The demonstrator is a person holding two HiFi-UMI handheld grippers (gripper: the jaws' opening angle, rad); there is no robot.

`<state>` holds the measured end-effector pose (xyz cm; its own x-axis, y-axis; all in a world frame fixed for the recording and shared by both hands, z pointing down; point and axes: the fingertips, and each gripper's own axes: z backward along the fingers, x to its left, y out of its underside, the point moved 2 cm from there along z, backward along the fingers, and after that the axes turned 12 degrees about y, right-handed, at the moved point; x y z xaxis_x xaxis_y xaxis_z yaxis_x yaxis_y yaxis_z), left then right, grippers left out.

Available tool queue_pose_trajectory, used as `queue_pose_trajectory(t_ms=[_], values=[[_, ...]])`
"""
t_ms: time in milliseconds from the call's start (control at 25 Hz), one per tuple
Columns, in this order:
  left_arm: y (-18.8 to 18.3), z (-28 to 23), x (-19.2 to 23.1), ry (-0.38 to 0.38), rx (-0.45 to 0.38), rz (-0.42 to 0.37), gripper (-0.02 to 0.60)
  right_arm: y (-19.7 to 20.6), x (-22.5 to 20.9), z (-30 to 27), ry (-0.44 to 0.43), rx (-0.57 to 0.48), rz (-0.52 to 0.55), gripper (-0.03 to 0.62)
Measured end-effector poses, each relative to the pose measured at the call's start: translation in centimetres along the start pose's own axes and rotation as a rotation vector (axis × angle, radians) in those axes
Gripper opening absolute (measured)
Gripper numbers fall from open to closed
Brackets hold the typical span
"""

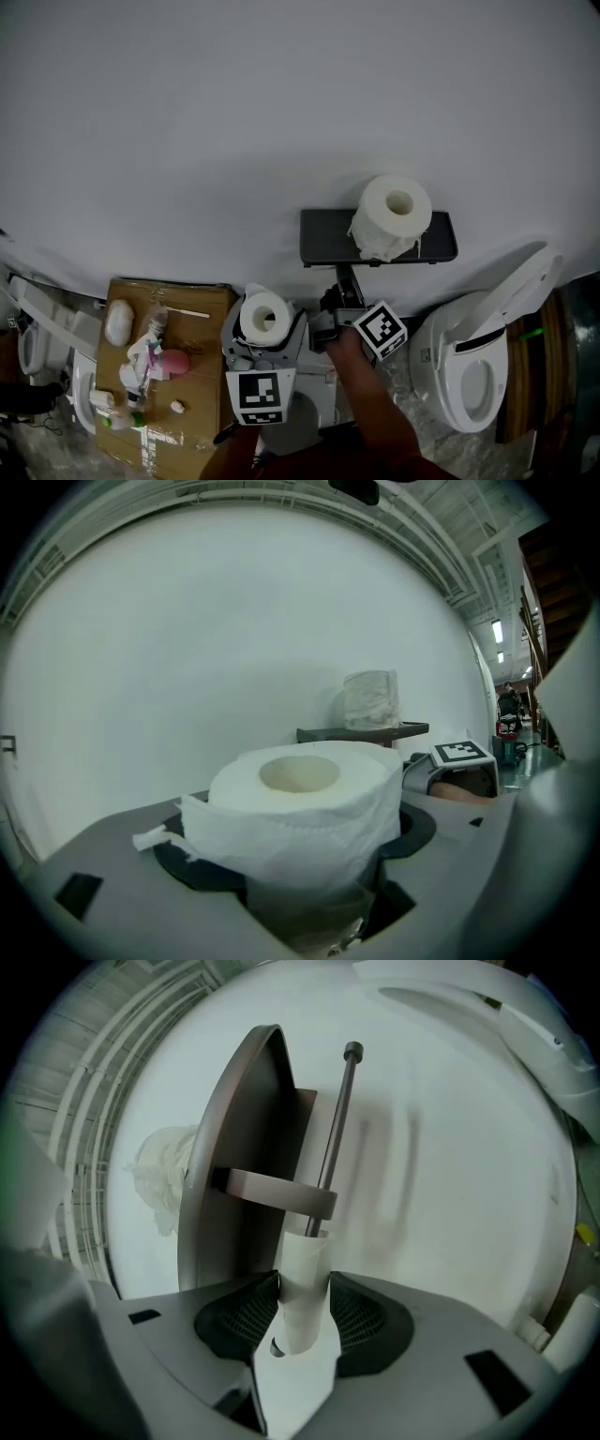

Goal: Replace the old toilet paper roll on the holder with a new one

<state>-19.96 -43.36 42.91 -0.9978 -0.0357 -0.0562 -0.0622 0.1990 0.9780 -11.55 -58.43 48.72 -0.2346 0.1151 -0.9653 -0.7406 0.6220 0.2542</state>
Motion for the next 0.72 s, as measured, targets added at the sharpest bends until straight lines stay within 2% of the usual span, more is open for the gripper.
queue_pose_trajectory(t_ms=[720], values=[[1.1, 2.1, 3.4, -0.073, 0.002, 0.033, 0.43, 0.7, 0.1, 0.6, 0.027, -0.046, -0.107, 0.163]])
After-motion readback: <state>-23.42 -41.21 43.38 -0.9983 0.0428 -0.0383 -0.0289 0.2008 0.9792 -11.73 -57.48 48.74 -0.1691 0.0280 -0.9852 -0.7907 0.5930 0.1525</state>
